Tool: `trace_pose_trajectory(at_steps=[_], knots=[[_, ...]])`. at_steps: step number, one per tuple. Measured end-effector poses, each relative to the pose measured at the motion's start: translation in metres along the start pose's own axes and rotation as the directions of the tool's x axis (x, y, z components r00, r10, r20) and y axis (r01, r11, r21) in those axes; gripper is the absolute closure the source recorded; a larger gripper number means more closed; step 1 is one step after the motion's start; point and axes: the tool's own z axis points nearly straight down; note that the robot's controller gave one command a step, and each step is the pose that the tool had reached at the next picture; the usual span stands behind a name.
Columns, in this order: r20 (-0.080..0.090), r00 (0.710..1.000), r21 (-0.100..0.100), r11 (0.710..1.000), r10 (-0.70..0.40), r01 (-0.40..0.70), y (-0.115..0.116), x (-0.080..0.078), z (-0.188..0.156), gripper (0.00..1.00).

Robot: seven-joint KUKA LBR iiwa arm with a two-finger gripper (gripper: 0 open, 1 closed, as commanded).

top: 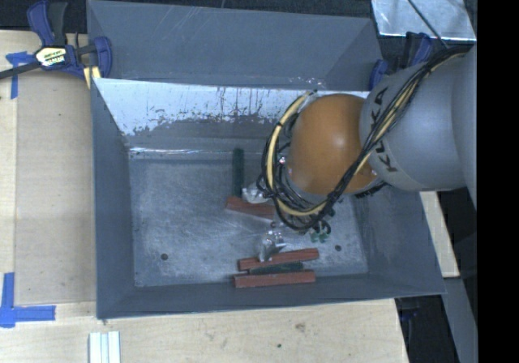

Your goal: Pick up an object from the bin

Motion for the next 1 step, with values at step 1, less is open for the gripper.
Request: trace_pose_trajectory(at_steps=[1], knots=[[0.002,0.996,0.003,0.996,-0.084,0.084,0.0009,-0.059,0.0087,1.0]])
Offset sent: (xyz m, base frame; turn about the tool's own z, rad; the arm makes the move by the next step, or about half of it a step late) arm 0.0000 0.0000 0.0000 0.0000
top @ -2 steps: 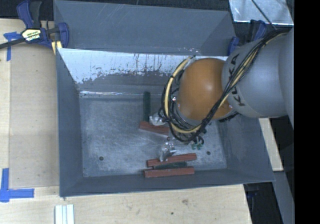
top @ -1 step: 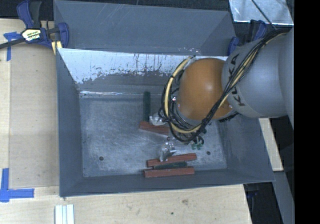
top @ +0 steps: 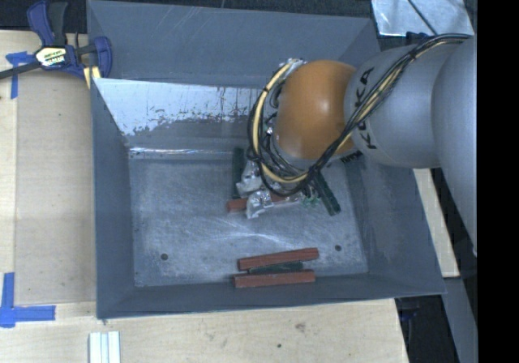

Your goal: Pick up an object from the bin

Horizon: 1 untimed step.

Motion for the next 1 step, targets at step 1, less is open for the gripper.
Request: trace_pose_trajectory(at_steps=[1], knots=[[0.0,1.0,0.0,1.0,0.0,0.0,0.0,0.0,0.0,1.0]])
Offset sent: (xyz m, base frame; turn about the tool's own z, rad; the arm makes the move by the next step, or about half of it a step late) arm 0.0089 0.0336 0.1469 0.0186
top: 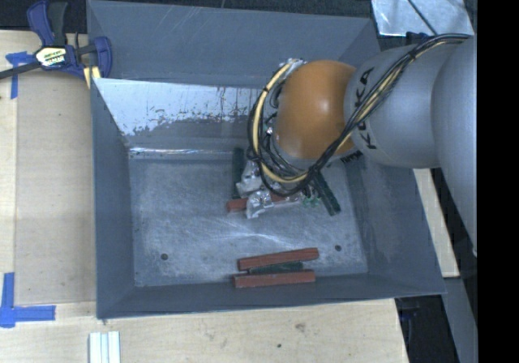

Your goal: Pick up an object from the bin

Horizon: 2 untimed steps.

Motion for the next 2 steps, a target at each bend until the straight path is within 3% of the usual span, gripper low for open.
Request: trace_pose_trajectory(at_steps=[1,2], knots=[[0.004,1.0,-0.003,1.0,0.018,-0.018,0.0307,-0.0183,-0.1503,1.0],[-0.003,1.0,-0.003,1.0,0.019,-0.019,0.0302,-0.0167,-0.1474,0.0]])
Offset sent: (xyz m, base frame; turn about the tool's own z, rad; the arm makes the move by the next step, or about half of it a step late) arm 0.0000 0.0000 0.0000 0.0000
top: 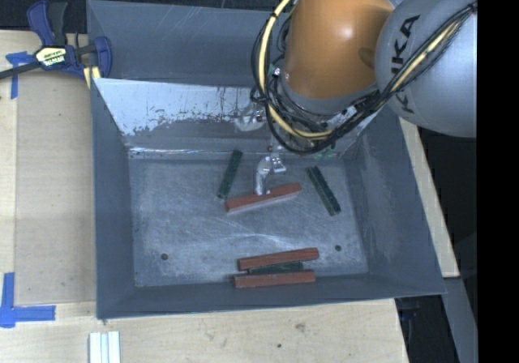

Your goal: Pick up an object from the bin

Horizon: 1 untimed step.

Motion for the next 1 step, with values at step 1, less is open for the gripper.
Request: trace_pose_trajectory(at_steps=[1], knots=[[0.0,1.0,0.0,1.0,0.0,0.0,-0.0001,0.0,0.0,0.0]])
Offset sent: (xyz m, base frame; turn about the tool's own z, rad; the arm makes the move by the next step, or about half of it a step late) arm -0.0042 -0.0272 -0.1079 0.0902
